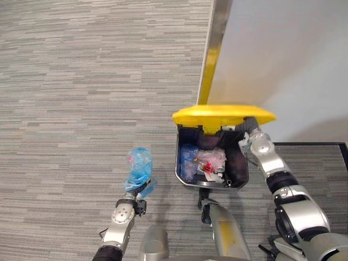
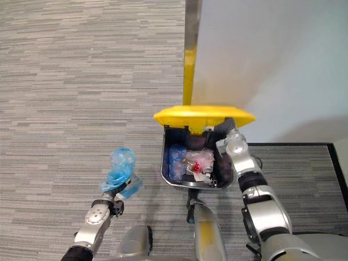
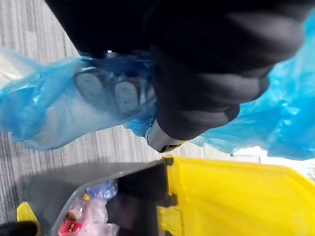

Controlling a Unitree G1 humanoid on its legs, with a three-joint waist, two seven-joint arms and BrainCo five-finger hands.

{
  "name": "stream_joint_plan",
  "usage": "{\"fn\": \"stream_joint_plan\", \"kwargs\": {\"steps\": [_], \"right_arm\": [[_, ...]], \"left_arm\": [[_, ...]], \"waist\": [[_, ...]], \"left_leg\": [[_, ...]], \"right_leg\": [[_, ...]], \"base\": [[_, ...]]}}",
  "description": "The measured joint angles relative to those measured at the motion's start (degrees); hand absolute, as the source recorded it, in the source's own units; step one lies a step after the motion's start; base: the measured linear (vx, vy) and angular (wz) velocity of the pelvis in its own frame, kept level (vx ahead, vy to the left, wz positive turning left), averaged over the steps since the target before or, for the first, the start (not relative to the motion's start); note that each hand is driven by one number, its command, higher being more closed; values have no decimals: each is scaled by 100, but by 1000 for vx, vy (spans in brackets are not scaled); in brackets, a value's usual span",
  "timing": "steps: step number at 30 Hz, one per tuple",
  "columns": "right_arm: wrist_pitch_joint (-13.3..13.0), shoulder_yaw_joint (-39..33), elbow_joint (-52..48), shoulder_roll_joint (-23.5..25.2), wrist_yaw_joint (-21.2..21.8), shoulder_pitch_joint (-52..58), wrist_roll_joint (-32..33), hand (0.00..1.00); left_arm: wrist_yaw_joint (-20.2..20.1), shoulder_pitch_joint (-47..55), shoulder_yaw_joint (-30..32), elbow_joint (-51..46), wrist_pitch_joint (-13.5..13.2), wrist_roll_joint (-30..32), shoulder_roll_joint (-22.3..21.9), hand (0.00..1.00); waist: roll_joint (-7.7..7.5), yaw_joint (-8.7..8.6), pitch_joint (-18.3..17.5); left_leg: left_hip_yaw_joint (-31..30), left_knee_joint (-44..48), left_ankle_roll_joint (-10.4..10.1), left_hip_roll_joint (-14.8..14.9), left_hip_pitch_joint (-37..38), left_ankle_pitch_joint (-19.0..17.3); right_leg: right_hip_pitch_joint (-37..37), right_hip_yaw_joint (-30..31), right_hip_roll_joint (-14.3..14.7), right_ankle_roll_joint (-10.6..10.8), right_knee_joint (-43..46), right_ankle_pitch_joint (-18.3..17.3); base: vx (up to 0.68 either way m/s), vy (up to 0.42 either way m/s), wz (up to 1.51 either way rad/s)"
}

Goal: Gather rubbish on tea table into small bin, then transfer packed bag to large trash can.

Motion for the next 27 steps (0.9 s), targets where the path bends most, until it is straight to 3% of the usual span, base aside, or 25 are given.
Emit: {"fn": "stream_joint_plan", "kwargs": {"steps": [4,12,23,27], "right_arm": [[-1,-69,0,-34,-32,-66,186,0],[4,-91,6,-212,-34,-354,389,0],[9,-14,455,-224,-33,-909,387,0],[55,230,471,-214,-31,-1138,382,0]], "left_arm": [[-55,29,-32,-274,-3,-152,10,100],[-74,36,-435,-952,-59,-277,29,100],[-176,-976,-1935,-2253,-253,-588,128,100],[-144,-1589,-2244,-2556,-387,-621,60,100]], "waist": [[-101,40,113],[-109,119,285],[-117,74,420],[-114,-46,485]], "left_leg": [[27,167,-17,-20,-67,-55],[-20,388,-1,-50,-238,-101],[-28,627,13,-69,-396,-154],[-16,625,8,-66,-391,-151]], "right_leg": [[6,20,-24,2,-2,3],[7,21,-41,-6,-130,126],[13,28,-57,18,-236,257],[12,31,-53,-1,-236,271]], "base": [[-32,17,-2],[-28,15,1],[-28,9,0],[-5,2,-1]]}}
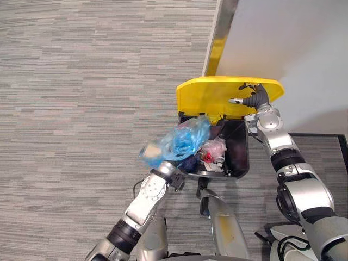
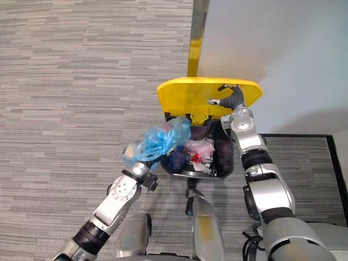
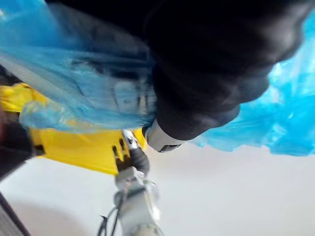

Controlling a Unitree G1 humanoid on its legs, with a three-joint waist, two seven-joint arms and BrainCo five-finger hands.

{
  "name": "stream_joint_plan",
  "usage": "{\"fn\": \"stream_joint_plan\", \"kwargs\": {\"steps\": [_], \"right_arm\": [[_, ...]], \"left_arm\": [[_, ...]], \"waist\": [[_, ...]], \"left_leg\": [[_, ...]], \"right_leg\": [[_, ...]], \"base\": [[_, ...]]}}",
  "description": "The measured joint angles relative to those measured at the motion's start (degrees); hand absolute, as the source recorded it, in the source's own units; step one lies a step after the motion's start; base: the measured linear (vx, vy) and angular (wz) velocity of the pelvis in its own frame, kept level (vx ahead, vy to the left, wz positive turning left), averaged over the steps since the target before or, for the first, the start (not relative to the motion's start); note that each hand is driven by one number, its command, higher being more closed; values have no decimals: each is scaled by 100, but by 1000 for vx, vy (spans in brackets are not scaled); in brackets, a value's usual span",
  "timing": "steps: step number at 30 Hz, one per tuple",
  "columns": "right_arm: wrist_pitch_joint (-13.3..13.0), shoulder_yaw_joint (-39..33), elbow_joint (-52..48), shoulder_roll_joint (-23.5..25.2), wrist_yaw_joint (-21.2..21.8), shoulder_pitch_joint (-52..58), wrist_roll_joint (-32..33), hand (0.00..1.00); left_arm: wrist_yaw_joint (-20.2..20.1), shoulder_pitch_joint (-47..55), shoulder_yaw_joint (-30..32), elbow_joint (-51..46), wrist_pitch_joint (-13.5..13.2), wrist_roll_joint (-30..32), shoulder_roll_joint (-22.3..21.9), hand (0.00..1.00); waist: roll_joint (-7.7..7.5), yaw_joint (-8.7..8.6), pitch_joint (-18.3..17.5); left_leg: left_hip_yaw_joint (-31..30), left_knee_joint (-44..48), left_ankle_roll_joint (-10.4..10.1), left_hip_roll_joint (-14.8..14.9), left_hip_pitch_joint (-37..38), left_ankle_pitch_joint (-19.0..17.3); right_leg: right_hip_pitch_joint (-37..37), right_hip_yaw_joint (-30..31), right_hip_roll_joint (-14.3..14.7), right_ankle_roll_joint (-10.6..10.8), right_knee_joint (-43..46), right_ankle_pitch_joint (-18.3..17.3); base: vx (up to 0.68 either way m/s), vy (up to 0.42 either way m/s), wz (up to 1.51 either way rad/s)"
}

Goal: Gather rubbish on tea table into small bin, then transfer packed bag to large trash can.

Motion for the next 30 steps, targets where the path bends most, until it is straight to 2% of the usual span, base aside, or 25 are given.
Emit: {"fn": "stream_joint_plan", "kwargs": {"steps": [10,13,17,21,24,30], "right_arm": [[106,385,0,-9,10,-258,-3,0],[122,386,0,-21,14,-456,-4,0],[122,386,-2,-57,15,-632,-3,0],[120,385,-7,-59,12,-667,-1,0],[116,383,-13,-58,6,-854,1,0],[88,376,-36,37,-11,-970,11,0]], "left_arm": [[398,-761,-112,207,10,71,-44,100],[495,-1271,-98,561,32,170,-44,100],[561,-1750,-91,988,75,238,-57,100],[619,-2279,-89,1673,179,250,-105,100],[627,-2694,-109,2225,229,302,-146,100],[711,-3307,-126,3073,327,477,-492,100]], "waist": [[-10,-132,108],[-18,-144,275],[-30,-153,293],[-121,-164,453],[-164,-179,552],[-217,-181,602]], "left_leg": [[79,30,0,-10,16,0],[87,156,-14,-6,-48,-18],[87,345,-25,-2,-291,-59],[95,478,-26,-6,-364,-72],[119,626,6,-1,-540,-112],[185,743,13,16,-721,-137]], "right_leg": [[-6,53,4,-6,0,28],[-15,62,6,4,0,57],[-182,81,10,54,-5,133],[-203,110,12,27,-15,196],[-293,155,16,105,-89,281],[-433,195,29,77,-160,386]], "base": [[-20,9,-2],[-56,9,-2],[-68,6,-3],[-80,11,-2],[-108,12,-6],[-74,10,-6]]}}
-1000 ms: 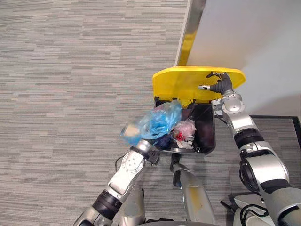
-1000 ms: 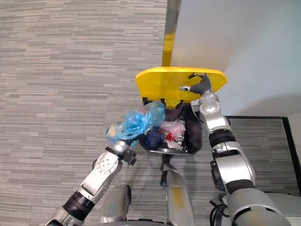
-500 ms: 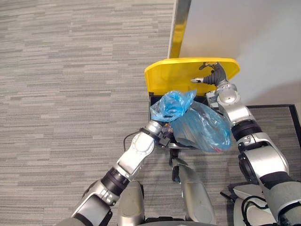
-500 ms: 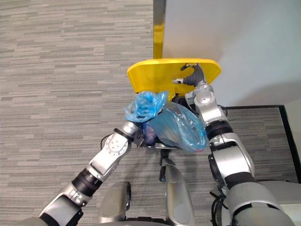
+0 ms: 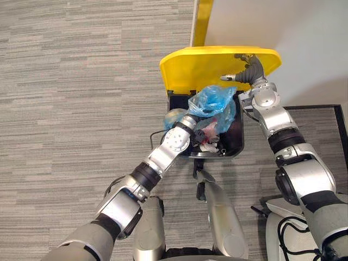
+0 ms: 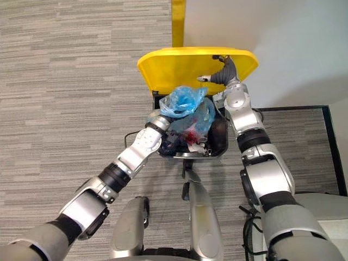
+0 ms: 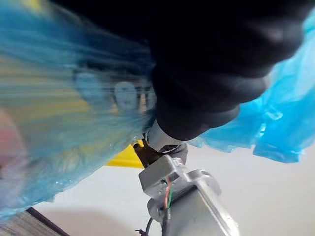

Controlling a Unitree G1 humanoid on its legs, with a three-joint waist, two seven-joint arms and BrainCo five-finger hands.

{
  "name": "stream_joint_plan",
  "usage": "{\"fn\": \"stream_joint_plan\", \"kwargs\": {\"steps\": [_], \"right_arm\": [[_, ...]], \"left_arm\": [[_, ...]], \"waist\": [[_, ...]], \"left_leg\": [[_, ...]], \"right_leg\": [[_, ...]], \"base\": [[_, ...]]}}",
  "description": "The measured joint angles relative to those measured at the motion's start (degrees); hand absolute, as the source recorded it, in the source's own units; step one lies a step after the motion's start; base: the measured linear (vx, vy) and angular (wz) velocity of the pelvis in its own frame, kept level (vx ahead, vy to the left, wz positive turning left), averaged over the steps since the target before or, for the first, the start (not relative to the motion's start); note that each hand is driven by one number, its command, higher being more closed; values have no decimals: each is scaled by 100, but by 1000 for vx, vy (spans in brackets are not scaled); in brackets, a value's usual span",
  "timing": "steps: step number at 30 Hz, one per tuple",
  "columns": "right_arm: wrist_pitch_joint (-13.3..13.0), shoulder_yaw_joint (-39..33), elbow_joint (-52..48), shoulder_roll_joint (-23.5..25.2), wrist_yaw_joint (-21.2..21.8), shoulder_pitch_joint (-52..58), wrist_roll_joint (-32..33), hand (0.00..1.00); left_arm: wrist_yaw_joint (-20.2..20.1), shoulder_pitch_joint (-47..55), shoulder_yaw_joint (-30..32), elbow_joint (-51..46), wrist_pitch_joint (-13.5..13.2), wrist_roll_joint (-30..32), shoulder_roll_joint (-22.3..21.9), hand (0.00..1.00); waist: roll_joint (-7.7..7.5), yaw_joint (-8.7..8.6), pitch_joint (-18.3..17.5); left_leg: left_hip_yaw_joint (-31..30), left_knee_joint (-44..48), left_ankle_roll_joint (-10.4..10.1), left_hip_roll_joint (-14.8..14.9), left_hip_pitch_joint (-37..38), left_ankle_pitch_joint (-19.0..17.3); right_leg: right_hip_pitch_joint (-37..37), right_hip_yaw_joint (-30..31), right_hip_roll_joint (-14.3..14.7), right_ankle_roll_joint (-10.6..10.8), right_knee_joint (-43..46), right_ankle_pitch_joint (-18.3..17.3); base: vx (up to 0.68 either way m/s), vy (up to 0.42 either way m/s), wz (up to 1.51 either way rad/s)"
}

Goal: Gather rubbish on tea table into small bin, then transfer packed bag to large trash can.

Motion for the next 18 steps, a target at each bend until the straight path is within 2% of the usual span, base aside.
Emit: {"fn": "stream_joint_plan", "kwargs": {"steps": [9,18], "right_arm": [[-11,10,-170,343,-20,-13,2,0],[-24,202,-413,402,-133,-13,57,0]], "left_arm": [[16,-193,35,977,126,217,-77,100],[20,-343,463,1923,306,460,-233,100]], "waist": [[-39,-113,22],[-39,-135,22]], "left_leg": [[101,15,-53,84,-103,-37],[109,172,-18,108,-421,-97]], "right_leg": [[-160,67,101,29,-13,56],[-416,76,110,18,0,64]], "base": [[-31,1,-7],[-39,-8,-1]]}}
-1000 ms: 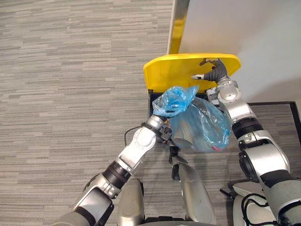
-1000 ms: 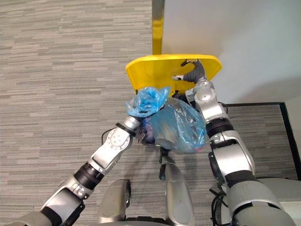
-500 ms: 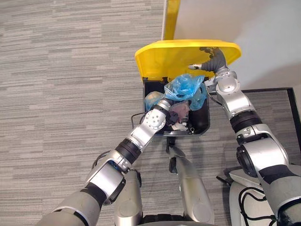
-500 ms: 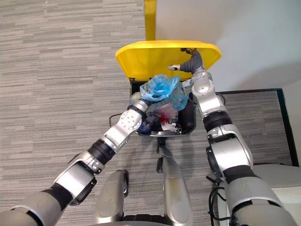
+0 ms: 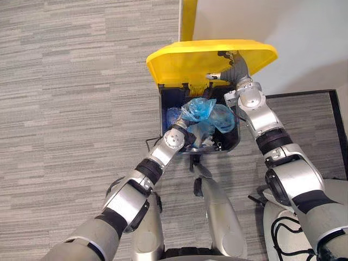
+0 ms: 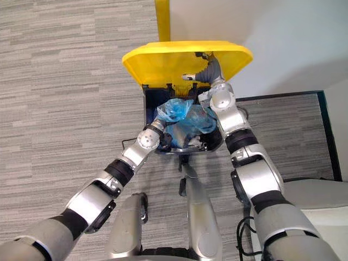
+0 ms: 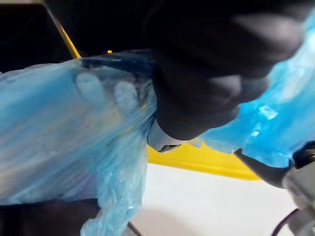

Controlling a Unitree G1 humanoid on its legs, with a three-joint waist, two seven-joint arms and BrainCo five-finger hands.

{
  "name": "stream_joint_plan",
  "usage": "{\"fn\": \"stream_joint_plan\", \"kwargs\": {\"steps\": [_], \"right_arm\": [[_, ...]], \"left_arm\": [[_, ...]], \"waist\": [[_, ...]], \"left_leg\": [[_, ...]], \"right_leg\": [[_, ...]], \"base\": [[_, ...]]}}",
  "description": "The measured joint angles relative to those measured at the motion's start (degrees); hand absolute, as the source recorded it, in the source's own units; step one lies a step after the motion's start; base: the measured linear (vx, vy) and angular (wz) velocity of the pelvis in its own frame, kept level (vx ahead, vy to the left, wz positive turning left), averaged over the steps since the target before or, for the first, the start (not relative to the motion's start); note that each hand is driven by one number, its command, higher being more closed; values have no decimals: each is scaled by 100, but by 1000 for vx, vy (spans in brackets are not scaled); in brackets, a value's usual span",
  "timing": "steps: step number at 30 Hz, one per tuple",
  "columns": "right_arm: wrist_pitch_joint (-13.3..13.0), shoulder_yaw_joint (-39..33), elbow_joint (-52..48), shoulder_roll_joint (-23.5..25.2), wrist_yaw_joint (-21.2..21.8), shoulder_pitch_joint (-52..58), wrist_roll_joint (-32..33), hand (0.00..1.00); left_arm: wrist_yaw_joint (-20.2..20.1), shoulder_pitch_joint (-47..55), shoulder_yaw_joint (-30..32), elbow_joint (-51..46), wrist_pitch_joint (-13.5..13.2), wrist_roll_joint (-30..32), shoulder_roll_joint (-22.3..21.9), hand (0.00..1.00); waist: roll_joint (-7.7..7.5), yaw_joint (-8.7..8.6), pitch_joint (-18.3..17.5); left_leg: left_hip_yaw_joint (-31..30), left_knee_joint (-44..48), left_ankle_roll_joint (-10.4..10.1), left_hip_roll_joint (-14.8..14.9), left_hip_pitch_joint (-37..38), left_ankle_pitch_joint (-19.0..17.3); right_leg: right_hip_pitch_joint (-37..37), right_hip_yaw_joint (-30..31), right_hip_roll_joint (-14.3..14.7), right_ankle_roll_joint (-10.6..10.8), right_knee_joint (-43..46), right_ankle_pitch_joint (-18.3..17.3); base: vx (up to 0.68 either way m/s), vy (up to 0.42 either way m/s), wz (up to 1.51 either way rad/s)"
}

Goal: Gather rubbish on tea table into small bin, then transfer packed bag to large trash can.

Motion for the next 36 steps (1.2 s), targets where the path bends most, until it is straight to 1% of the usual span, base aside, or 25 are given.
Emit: {"fn": "stream_joint_plan", "kwargs": {"steps": [3,5,7,10,11,14,15,18,22,25,28,31,36], "right_arm": [[-1,64,-314,39,-34,0,54,0],[-3,74,-571,53,-95,-1,76,0],[-1,103,-865,66,-98,-1,169,0],[-1,359,-1454,66,-112,-1,225,0],[-21,502,-1833,61,-113,-4,228,0],[-134,718,-2282,71,-106,-8,227,0],[-173,804,-2417,84,-103,-8,225,0],[-202,938,-2630,116,-95,-9,224,0],[-202,938,-2762,123,-92,-10,204,0],[-203,939,-2788,116,-88,-9,154,0],[-203,944,-2788,122,-86,-8,150,0],[-203,953,-2789,124,-86,-7,130,0],[-201,953,-2788,123,-75,146,-73,0]], "left_arm": [[-7,-78,78,253,86,166,-16,100],[-7,-87,182,316,150,219,-78,100],[-8,-88,232,323,170,254,-124,100],[-7,-89,363,333,176,366,-196,100],[-4,-90,465,342,177,440,-219,0],[1,-90,622,411,202,571,-220,0],[5,-88,714,467,251,671,-220,0],[36,-46,1114,568,442,877,-213,0],[111,-27,1417,568,576,1128,-237,0],[107,11,1530,536,632,1330,-281,0],[109,17,1542,516,639,1347,-298,0],[112,115,1551,353,646,1350,-297,0],[110,177,1469,132,648,1364,-290,0]], "waist": [[0,-2,0],[-1,-9,0],[-1,-26,1],[-2,-59,1],[-2,-88,1],[-8,-91,4],[-11,-88,6],[-15,-97,8],[-16,-94,8],[-16,-97,8],[-15,-92,8],[-14,-79,7],[-13,-40,6]], "left_leg": [[15,225,-53,103,-242,-94],[27,333,-50,119,-399,-126],[102,482,-49,166,-582,-170],[105,769,-33,220,-861,-291],[121,924,-23,269,-1008,-369],[117,1106,16,310,-1237,-444],[115,1159,18,317,-1333,-452],[83,1261,-13,394,-1478,-491],[83,1283,-40,400,-1535,-507],[60,1283,-42,425,-1546,-507],[27,1289,-49,427,-1529,-503],[23,1289,-55,425,-1485,-506],[-6,1280,-70,411,-1369,-500]], "right_leg": [[-214,4,82,6,81,33],[-374,9,85,3,165,30],[-555,19,93,3,253,26],[-830,21,107,-8,477,-25],[-978,21,119,-33,603,-55],[-1188,17,135,-67,713,-80],[-1283,17,133,-72,750,-84],[-1399,-25,176,-92,802,-96],[-1543,-33,163,-184,1002,-195],[-1558,-74,163,-186,1051,-234],[-1556,-105,143,-168,1130,-295],[-1548,-114,130,-196,1207,-345],[-1448,-147,93,-197,1276,-388]], "base": [[-25,-20,-11],[-11,-16,-9],[-14,-17,-8],[-33,-23,-9],[-41,-32,-7],[-39,-45,-5],[-26,-64,-2],[-5,-70,-2],[24,-76,1],[28,-69,3],[17,-62,7],[12,-51,3],[1,-53,5]]}}
